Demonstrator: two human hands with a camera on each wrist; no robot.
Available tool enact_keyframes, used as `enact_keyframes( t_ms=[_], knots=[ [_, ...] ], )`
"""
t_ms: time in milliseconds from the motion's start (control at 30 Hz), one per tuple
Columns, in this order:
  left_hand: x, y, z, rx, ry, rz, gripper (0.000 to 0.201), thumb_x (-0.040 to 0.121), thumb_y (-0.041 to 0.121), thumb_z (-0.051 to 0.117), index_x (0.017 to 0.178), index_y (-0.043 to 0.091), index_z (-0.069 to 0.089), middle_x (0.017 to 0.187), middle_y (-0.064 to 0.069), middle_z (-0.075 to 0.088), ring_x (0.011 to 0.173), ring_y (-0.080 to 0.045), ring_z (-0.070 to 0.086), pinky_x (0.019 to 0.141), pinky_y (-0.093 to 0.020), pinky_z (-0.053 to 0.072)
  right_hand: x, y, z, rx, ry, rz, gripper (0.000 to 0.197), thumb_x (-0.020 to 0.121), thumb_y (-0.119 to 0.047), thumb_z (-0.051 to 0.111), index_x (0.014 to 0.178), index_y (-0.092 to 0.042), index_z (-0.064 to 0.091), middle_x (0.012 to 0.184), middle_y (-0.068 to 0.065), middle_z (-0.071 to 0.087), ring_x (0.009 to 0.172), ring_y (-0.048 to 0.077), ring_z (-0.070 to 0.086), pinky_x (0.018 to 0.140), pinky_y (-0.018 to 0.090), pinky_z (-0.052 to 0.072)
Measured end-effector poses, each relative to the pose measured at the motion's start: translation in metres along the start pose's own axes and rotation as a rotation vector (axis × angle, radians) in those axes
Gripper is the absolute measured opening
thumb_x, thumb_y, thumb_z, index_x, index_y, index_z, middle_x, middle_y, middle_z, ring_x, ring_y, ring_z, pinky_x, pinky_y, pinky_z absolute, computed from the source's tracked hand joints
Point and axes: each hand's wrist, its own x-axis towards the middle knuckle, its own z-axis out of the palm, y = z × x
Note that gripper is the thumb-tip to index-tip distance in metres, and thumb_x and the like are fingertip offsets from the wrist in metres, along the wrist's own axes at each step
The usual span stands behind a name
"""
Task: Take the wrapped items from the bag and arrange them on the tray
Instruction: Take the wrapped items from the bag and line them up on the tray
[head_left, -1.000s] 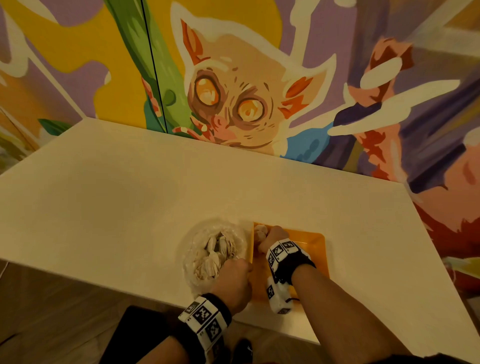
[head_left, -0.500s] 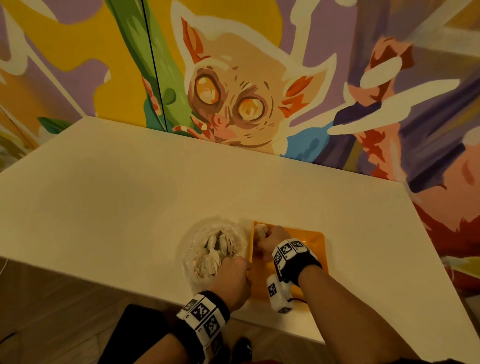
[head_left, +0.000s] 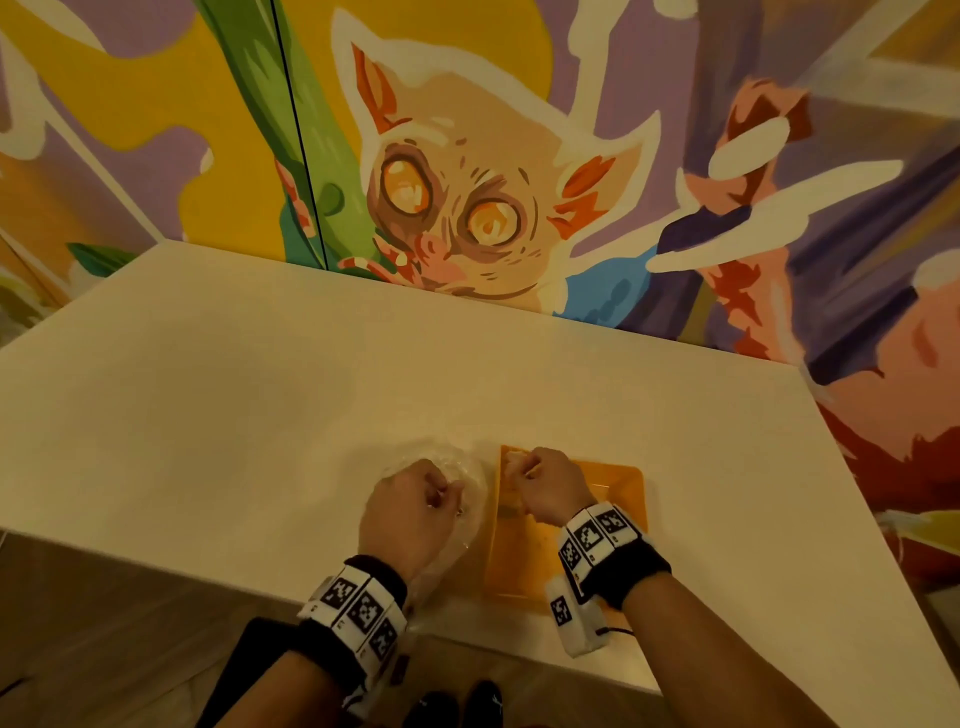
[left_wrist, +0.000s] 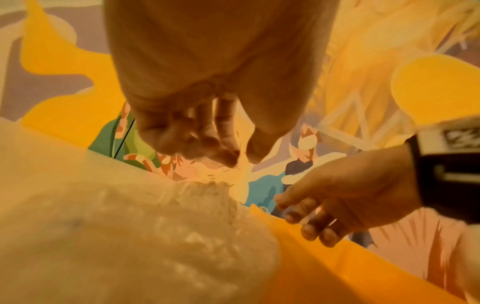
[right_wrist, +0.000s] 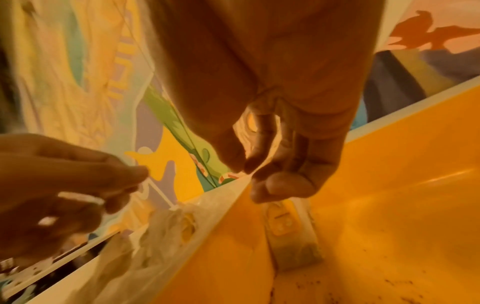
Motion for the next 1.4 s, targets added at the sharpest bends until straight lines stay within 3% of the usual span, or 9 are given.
enact_keyframes(
  t_ms=[167,400,533,700,800,933,1067,1233,1400],
  knots=[
    [0.014,-0.003,0.004,0.405,-0.168,-0.076,0.038,0.088,0.056,0.047,0.098,0.021,0.058,0.099,0.0,0.063,0.108,-0.026,0.045,0.078,-0.037,0.048,-0.014,-0.012,0.013,-0.077,-0.132,-0.245,0.008,0.092,-0.015,0.059,0.098,-0.015,0.066,0.098,0.001,0.066,0.092,0.015,0.063,0.077,0.022,0.051],
    [0.024,-0.005,0.019,0.601,-0.266,-0.094,0.04,0.088,0.057,0.045,0.098,0.022,0.063,0.104,0.0,0.064,0.113,-0.03,0.043,0.086,-0.04,0.044,-0.015,-0.012,0.02,-0.159,-0.117,-0.286,0.022,0.093,-0.014,0.056,0.113,-0.014,0.067,0.11,0.002,0.065,0.101,0.015,0.061,0.081,0.02,0.047],
    [0.024,-0.008,0.014,0.465,-0.243,-0.116,0.028,0.089,0.048,0.052,0.075,0.024,0.056,0.085,0.001,0.059,0.105,-0.029,0.046,0.078,-0.037,0.041,-0.014,-0.011,0.024,-0.2,-0.122,-0.275,0.025,0.093,-0.019,0.058,0.116,-0.016,0.066,0.116,0.003,0.061,0.104,0.016,0.059,0.087,0.025,0.05],
    [0.025,-0.021,0.007,0.175,-0.207,-0.17,0.051,0.078,0.049,0.071,0.048,0.018,0.044,0.053,0.003,0.047,0.076,-0.028,0.055,0.059,-0.031,0.041,-0.014,-0.012,0.025,-0.222,-0.106,-0.291,0.025,0.092,-0.021,0.059,0.115,-0.017,0.066,0.116,0.003,0.062,0.106,0.017,0.059,0.089,0.029,0.051],
    [0.023,-0.021,-0.002,0.019,-0.16,-0.202,0.041,0.074,0.043,0.08,0.058,0.009,0.064,0.061,0.001,0.057,0.063,-0.018,0.054,0.06,-0.034,0.047,-0.015,-0.015,0.024,-0.231,-0.093,-0.319,0.024,0.092,-0.022,0.057,0.113,-0.016,0.067,0.113,0.003,0.063,0.104,0.017,0.058,0.089,0.03,0.05],
    [0.022,-0.017,-0.015,-0.038,-0.12,-0.19,0.04,0.072,0.042,0.082,0.07,0.004,0.072,0.071,0.004,0.061,0.069,-0.012,0.055,0.069,-0.035,0.05,-0.014,-0.019,0.024,-0.216,-0.06,-0.353,0.023,0.092,-0.023,0.057,0.112,-0.018,0.066,0.112,0.002,0.063,0.104,0.016,0.058,0.089,0.03,0.049],
    [0.02,-0.014,-0.029,-0.059,-0.12,-0.233,0.026,0.074,0.04,0.082,0.065,0.018,0.07,0.074,0.01,0.065,0.076,-0.011,0.06,0.07,-0.022,0.042,-0.017,-0.024,0.029,-0.149,-0.06,-0.388,0.021,0.092,-0.025,0.058,0.111,-0.021,0.064,0.109,0.0,0.063,0.102,0.013,0.057,0.089,0.031,0.049],
    [0.017,-0.015,-0.033,-0.347,-0.103,-0.272,0.034,0.077,0.021,0.079,0.05,0.015,0.059,0.043,0.011,0.049,0.039,-0.004,0.042,0.051,-0.022,0.035,-0.022,-0.031,0.033,-0.027,-0.149,-0.399,0.035,0.087,-0.026,0.065,0.121,-0.022,0.057,0.11,-0.001,0.058,0.085,0.008,0.052,0.071,0.016,0.038],
    [0.016,-0.018,-0.033,-0.604,-0.045,-0.317,0.028,0.08,0.008,0.071,0.061,0.007,0.052,0.059,-0.009,0.043,0.058,-0.018,0.043,0.063,-0.034,0.041,-0.026,-0.033,0.042,0.144,-0.197,-0.445,0.065,0.074,-0.034,0.081,0.13,-0.027,0.05,0.117,-0.001,0.052,0.09,0.009,0.056,0.075,0.014,0.045]
  ],
)
